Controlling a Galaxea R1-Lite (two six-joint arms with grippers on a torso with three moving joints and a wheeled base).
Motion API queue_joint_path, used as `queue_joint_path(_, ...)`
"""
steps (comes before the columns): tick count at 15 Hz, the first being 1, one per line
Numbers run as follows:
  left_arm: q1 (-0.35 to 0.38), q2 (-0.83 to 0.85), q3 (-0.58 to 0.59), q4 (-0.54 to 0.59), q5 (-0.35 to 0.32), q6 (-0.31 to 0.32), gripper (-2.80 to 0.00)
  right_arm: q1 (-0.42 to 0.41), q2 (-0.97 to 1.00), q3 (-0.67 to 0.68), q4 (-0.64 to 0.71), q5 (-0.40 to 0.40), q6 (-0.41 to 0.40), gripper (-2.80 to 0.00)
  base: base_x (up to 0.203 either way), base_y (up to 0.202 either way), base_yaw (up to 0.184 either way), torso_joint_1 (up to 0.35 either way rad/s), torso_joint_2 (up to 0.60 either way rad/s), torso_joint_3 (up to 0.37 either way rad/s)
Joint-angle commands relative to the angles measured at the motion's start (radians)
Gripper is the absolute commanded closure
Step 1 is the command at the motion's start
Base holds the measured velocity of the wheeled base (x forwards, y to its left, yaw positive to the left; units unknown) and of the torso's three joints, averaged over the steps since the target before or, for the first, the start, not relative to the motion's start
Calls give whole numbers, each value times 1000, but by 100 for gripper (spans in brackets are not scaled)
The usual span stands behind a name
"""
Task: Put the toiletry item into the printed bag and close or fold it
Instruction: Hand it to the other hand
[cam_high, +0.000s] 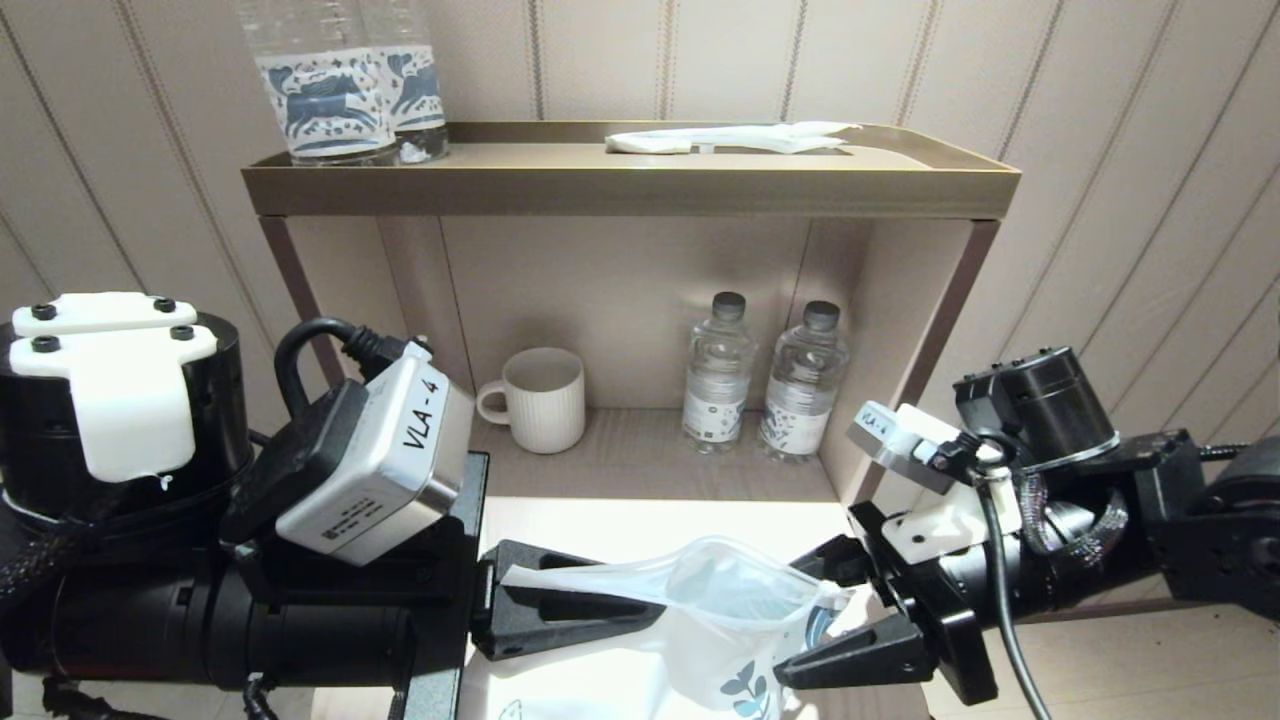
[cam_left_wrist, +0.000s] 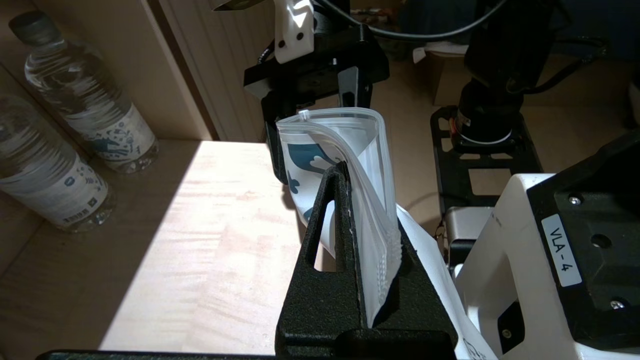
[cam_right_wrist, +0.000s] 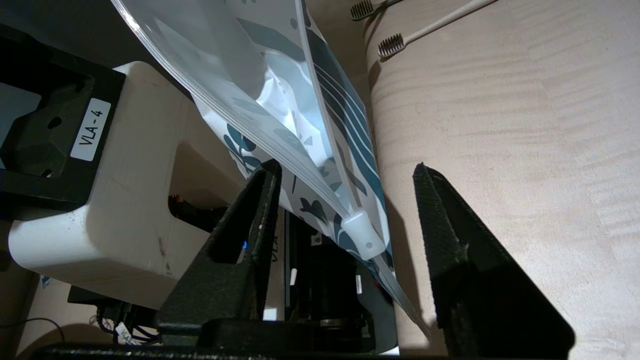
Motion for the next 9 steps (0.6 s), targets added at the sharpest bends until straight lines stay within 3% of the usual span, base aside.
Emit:
queue_joint_path(1,0,3,-6,-3,-3,1,0,1,-4,1,0,6,-3,0,0,0,0,0,0,0)
queue_joint_path(9,0,14,-7,-1,0,2,0,-1,-27,6,-2,7,-9,0,0,0,0,0,0,0)
